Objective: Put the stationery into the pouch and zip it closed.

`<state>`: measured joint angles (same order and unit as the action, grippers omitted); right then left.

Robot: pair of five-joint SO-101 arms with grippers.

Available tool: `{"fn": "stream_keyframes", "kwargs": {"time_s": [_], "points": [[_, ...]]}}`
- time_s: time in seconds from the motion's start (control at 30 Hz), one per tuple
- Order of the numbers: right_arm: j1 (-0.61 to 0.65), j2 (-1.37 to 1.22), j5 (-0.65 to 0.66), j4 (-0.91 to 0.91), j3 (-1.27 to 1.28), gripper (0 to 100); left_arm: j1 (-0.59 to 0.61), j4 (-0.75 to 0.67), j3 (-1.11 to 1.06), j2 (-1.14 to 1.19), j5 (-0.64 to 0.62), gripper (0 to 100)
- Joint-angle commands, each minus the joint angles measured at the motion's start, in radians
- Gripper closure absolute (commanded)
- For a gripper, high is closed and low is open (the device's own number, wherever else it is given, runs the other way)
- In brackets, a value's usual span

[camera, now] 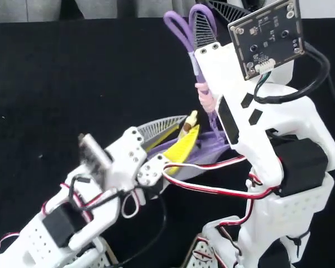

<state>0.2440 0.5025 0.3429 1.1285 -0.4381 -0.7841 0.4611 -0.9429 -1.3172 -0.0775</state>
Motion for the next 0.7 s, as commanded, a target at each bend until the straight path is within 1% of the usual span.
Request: {"fn": "stream_keyframes", "kwargs": {"time_s": [0.0, 0.03, 0.1, 0.2, 0.27, 0.4, 0.5, 0.67], "points": [[0.005, 0.012, 0.006, -0.026, 0.001, 98.7, 0.01, 0.005, -0.039, -0.049, 0.031, 93], [0.005, 0.012, 0.006, -0.026, 0.001, 98.7, 0.012, 0.012, -0.05, -0.066, 0.026, 89], [0.005, 0.012, 0.006, -0.026, 0.001, 98.7, 0.012, 0.071, -0.05, -0.086, 0.009, 85], [0.005, 0.012, 0.006, -0.026, 0.001, 98.7, 0.007, 0.163, -0.013, -0.092, 0.006, 84], [0.005, 0.012, 0.006, -0.026, 0.001, 98.7, 0.012, 0.187, 0.03, -0.092, 0.003, 84], [0.005, 0.005, 0.006, -0.026, 0.001, 98.7, 0.013, 0.224, 0.17, -0.092, 0.0, 84], [0.005, -0.021, 0.006, -0.029, -0.004, 98.7, 0.044, 0.255, 0.303, -0.092, -0.006, 85], [0.005, -0.05, 0.008, -0.031, -0.01, 98.7, 0.113, 0.273, 0.509, -0.051, -0.087, 85]]}}
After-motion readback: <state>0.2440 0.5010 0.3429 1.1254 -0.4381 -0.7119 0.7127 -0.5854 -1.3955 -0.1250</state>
